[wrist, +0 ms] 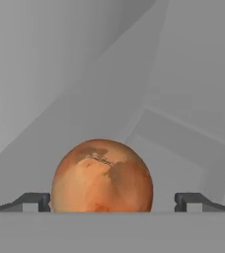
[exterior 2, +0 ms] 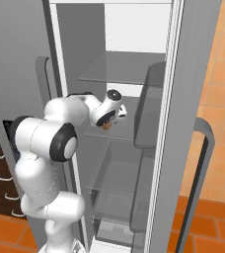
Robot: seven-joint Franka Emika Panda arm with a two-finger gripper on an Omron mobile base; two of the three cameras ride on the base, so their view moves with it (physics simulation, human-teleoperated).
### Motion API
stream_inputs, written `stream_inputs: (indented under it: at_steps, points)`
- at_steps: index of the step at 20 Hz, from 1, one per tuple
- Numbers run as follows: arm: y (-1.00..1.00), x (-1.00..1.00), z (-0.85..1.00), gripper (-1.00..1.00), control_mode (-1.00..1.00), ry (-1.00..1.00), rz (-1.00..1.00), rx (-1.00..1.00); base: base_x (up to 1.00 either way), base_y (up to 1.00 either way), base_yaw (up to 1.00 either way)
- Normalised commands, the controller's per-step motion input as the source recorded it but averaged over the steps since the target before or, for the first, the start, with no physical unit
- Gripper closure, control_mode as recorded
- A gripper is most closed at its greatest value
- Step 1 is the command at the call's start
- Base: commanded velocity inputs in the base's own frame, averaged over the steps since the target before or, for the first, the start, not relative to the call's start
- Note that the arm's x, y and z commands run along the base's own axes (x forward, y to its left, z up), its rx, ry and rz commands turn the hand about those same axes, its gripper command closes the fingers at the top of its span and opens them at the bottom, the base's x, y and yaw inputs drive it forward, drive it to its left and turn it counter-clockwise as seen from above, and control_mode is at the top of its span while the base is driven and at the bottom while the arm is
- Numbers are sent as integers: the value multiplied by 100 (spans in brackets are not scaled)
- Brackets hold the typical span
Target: Place one onion and one chicken drumstick in each tupperware on the nearby counter, to pack two identical lunches.
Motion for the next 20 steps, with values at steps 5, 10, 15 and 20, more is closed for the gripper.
stream_inputs:
  at_steps: [5, 10, 15, 20]
  points:
    - [31, 25, -39, 100, -100, 4, 0, -4, 0, 0, 0]
    - [-2, -9, -32, 100, -100, -4, 0, -5, 0, 0, 0]
    - [-10, -85, 13, 100, -100, -1, -1, 6, 0, 0, 0]
    - [0, -100, 74, 100, -100, 26, 3, 10, 0, 0, 0]
